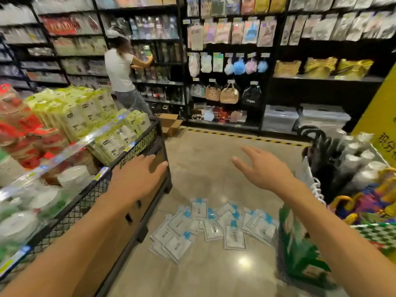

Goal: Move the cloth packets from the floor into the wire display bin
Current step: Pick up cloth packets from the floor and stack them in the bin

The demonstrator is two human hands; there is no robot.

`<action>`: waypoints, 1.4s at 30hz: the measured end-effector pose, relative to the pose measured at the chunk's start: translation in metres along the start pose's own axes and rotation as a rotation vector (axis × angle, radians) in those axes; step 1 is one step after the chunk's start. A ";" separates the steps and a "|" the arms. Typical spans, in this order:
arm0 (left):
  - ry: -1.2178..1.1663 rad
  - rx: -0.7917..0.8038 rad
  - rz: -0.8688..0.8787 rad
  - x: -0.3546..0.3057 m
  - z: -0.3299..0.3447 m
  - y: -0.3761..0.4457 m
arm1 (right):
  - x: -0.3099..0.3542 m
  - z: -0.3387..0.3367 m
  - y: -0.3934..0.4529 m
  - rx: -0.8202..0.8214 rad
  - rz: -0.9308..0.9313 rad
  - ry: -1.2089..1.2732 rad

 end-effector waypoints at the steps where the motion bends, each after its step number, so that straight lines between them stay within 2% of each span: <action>1: -0.004 0.010 0.025 -0.013 0.007 0.007 | -0.015 0.000 0.002 -0.005 0.019 -0.005; 12: -0.034 0.064 0.249 -0.135 0.101 0.096 | -0.150 0.011 0.021 -0.021 0.248 -0.086; 26: -0.044 0.105 0.469 -0.215 0.212 0.248 | -0.220 0.047 0.099 -0.075 0.468 -0.177; 33: 0.021 0.154 0.560 -0.237 0.276 0.293 | -0.258 0.099 0.131 -0.042 0.514 -0.180; 42: 0.189 0.158 0.560 -0.247 0.372 0.344 | -0.343 0.199 0.180 -0.036 0.518 -0.264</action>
Point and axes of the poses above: each hand's wrist, its own y-axis towards the middle knuckle, its own z-axis out of the palm, x = y × z, the point moved 7 cm from there along y, towards the middle knuckle, and after that the axes turned 12 degrees about -x, right-handed, at the moved point
